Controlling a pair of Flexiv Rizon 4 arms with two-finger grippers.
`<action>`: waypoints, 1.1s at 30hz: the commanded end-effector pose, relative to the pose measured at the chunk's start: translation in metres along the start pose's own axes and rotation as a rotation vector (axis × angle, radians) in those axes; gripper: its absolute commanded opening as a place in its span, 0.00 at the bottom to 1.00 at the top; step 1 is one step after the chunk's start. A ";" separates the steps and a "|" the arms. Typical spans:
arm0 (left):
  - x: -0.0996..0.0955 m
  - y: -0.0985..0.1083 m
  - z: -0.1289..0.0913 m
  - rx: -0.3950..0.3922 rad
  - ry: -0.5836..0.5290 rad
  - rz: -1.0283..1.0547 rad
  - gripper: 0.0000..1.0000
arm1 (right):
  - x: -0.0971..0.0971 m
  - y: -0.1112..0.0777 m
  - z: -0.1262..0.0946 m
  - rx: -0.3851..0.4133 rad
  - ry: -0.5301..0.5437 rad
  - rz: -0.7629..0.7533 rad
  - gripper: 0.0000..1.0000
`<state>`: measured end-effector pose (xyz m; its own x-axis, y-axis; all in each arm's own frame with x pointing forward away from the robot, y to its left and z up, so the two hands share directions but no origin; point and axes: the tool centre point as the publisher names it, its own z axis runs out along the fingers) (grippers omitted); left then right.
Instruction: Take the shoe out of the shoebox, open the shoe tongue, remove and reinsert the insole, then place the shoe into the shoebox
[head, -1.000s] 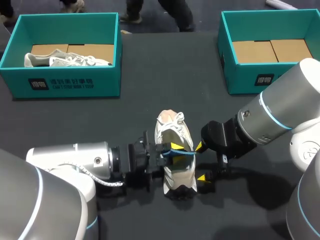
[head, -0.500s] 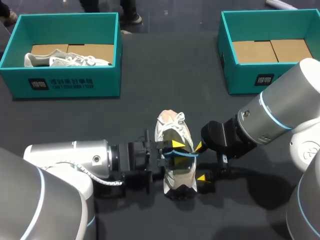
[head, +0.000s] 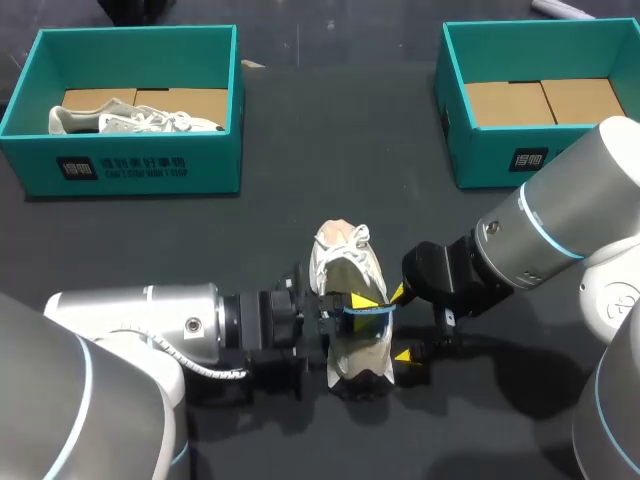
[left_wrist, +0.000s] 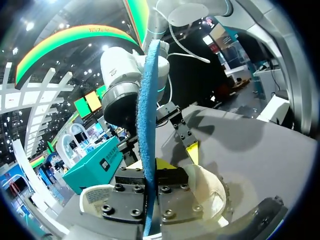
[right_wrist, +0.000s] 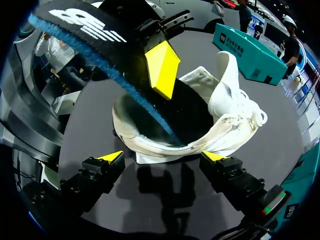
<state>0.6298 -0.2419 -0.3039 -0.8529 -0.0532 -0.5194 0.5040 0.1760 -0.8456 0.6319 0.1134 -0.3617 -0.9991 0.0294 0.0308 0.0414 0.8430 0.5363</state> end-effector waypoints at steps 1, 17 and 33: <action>0.005 -0.003 -0.002 0.002 -0.008 0.011 0.00 | 0.001 0.000 0.000 -0.001 -0.002 0.000 1.00; -0.001 0.034 0.005 0.037 -0.024 0.081 0.00 | 0.001 0.000 0.000 -0.001 -0.002 0.000 1.00; -0.007 0.049 0.006 -0.018 -0.040 0.097 0.00 | 0.001 0.000 0.000 -0.001 -0.002 0.000 1.00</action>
<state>0.6616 -0.2386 -0.3420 -0.7932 -0.0753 -0.6043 0.5822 0.1970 -0.7888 0.6319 0.1134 -0.3617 -0.9991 0.0294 0.0308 0.0414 0.8430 0.5363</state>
